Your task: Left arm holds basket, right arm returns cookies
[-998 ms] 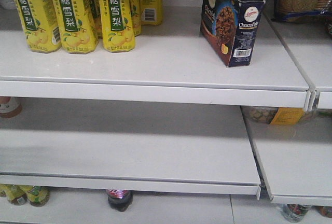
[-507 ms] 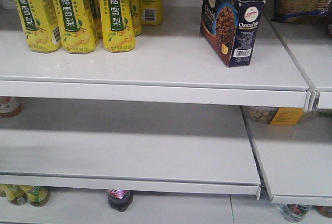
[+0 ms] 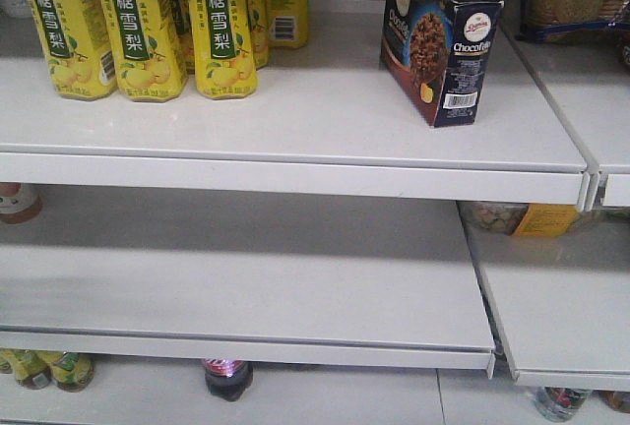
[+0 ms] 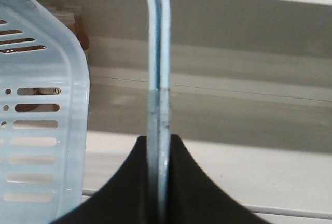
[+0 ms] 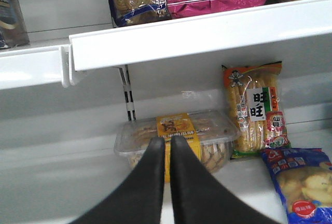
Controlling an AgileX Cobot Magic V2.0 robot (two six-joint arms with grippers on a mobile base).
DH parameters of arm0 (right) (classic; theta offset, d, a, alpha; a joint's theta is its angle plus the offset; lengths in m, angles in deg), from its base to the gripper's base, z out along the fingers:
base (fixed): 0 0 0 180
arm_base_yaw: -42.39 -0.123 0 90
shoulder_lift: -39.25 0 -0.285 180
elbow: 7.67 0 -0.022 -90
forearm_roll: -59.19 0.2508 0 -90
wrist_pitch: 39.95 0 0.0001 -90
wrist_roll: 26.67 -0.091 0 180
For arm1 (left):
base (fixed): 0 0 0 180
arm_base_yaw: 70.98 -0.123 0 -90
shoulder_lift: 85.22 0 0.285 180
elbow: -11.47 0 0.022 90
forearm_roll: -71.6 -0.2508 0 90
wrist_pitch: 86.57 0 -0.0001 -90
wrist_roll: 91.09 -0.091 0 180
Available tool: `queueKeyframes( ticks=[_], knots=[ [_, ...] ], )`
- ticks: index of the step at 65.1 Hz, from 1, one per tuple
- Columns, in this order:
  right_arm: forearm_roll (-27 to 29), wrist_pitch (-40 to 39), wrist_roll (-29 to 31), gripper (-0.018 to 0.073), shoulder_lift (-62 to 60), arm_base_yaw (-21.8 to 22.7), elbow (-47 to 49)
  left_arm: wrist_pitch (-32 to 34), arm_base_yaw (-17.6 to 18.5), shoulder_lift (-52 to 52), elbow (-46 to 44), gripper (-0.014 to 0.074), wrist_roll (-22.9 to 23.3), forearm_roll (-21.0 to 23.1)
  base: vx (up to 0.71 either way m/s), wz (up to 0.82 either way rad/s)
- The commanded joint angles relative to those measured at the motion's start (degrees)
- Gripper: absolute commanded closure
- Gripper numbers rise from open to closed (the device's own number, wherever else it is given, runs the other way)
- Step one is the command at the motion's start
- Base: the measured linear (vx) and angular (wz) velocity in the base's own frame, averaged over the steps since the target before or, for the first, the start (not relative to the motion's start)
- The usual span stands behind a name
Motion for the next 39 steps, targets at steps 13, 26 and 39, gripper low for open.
queueKeyframes(
  ticks=[13, 26, 39],
  knots=[
    [-3.27, 1.95, 0.94, 0.0565, -0.93, 0.05, -1.13, 5.94, 0.00, 1.03, -1.25, 0.0599, -1.15, -0.78, 0.00, 0.00],
    [-3.27, 4.12, 0.94, 0.0565, -0.93, 0.05, -1.13, 5.94, 0.00, 1.03, -1.25, 0.0599, -1.15, -0.78, 0.00, 0.00],
    [-3.27, 4.09, 0.94, 0.0565, -0.93, 0.05, -1.13, 5.94, 0.00, 1.03, -1.25, 0.0599, -1.15, -0.78, 0.00, 0.00]
  ],
)
